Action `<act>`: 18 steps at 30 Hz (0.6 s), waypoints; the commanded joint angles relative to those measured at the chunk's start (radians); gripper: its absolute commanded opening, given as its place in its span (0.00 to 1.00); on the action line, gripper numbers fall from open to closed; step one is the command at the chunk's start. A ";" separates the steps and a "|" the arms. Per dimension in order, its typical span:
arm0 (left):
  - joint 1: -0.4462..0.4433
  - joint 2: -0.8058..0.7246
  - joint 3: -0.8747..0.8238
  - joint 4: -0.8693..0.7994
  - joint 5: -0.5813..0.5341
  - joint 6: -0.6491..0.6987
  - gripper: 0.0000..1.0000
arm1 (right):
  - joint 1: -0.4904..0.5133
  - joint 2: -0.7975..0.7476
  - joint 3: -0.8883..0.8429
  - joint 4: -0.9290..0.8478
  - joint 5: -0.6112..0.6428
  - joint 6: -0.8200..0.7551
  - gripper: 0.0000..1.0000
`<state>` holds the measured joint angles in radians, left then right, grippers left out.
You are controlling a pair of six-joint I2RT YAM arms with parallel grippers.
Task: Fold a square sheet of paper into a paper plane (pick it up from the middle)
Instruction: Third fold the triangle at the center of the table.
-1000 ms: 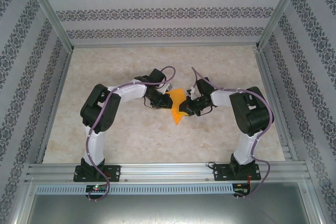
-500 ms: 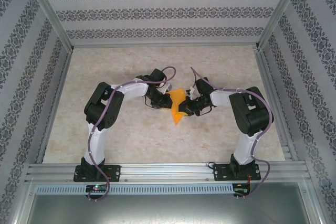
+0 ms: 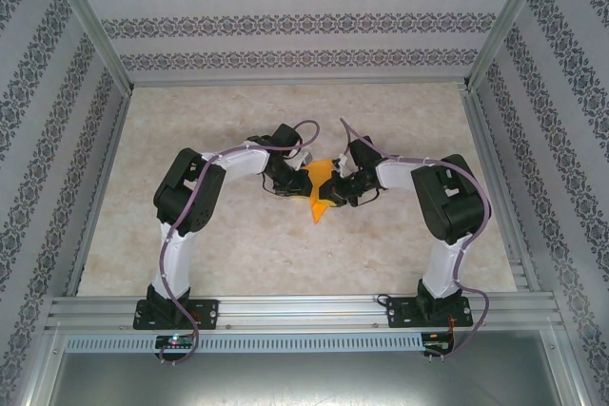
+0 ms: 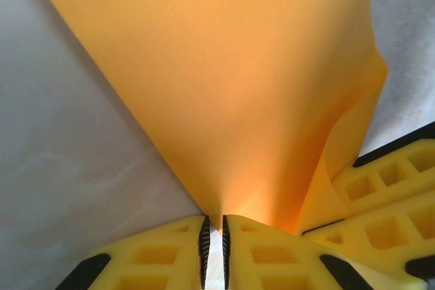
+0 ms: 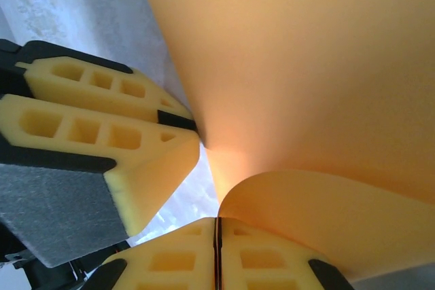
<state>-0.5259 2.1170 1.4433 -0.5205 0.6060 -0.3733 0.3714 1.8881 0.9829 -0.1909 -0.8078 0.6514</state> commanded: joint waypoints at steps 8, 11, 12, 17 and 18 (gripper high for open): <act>-0.001 0.053 -0.003 0.009 0.005 0.019 0.18 | 0.016 0.024 0.033 -0.024 0.021 -0.015 0.11; 0.000 0.053 -0.005 0.010 0.004 0.020 0.18 | 0.014 0.032 0.036 -0.018 0.023 -0.009 0.11; 0.000 0.053 -0.005 0.010 0.005 0.020 0.18 | 0.014 0.032 0.036 -0.013 0.021 -0.005 0.11; -0.001 0.055 -0.008 0.010 0.006 0.020 0.18 | 0.015 0.041 0.040 0.008 0.017 0.011 0.11; 0.000 0.057 -0.009 0.011 0.006 0.019 0.18 | 0.015 0.043 0.041 0.008 0.016 0.013 0.11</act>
<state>-0.5213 2.1204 1.4433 -0.5205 0.6205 -0.3733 0.3763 1.9091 0.9997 -0.1921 -0.8001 0.6559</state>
